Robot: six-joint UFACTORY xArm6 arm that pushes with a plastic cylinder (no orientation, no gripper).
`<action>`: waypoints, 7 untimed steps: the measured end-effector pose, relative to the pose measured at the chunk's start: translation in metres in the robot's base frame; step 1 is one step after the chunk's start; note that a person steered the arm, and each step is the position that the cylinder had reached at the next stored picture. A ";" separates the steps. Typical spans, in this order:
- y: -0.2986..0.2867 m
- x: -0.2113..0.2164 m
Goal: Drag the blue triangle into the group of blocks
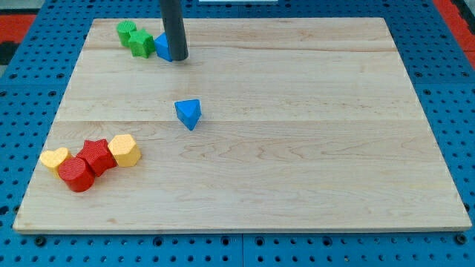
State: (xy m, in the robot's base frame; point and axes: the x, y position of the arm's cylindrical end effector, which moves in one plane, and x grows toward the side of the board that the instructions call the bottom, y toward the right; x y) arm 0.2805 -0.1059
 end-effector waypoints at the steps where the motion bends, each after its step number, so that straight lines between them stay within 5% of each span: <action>1: 0.000 -0.028; 2: 0.008 -0.042; 3: 0.087 -0.003; 4: 0.140 0.085; 6: 0.123 0.175; 7: 0.080 0.186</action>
State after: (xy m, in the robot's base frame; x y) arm 0.4664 -0.0258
